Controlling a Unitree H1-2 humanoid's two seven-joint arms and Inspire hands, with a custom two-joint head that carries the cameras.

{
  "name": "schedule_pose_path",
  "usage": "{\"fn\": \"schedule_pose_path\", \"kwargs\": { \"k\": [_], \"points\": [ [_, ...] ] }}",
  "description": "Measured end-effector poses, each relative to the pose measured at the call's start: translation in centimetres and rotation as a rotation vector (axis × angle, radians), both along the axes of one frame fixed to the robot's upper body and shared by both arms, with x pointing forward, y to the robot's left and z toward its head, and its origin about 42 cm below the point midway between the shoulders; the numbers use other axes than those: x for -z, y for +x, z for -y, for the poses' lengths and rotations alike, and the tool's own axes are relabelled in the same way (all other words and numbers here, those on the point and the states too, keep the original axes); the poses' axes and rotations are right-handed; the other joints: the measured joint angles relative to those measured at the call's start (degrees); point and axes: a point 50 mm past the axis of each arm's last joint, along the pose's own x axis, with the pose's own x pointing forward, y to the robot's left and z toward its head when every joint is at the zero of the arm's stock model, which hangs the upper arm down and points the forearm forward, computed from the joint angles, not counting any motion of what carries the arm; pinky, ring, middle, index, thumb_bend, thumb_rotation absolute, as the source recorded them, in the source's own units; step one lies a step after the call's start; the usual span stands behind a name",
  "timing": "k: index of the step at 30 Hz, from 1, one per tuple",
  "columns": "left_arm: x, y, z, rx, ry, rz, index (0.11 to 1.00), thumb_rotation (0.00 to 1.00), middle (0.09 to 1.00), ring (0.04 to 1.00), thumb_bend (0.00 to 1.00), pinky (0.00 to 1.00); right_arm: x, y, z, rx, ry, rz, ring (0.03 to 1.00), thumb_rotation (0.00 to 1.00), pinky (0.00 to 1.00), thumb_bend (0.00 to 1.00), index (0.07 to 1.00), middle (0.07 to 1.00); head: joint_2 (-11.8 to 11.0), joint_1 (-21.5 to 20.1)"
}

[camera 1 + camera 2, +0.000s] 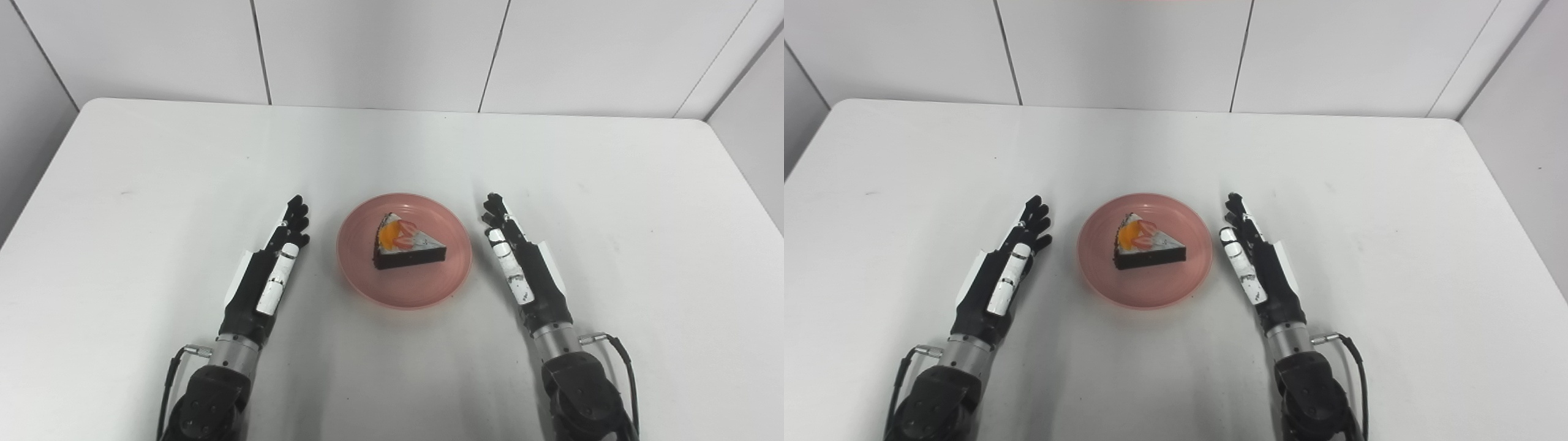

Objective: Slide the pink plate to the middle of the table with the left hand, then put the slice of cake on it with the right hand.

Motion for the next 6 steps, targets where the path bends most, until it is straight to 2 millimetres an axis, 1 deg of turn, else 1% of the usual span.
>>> {"fn": "schedule_pose_path", "kwargs": {
  "k": [6],
  "points": [
    [0.01, 0.0, 0.0, 0.005, 0.002, -0.003, 0.964, 1.0, 0.992, 0.984, 0.41, 0.94, -0.02, -0.01, 0.02, -0.002, -0.003, 0.001, 0.926, 1.0, 0.91, 0.35, 0.944, 0.941, 0.1, 0.0]
  ]
}}
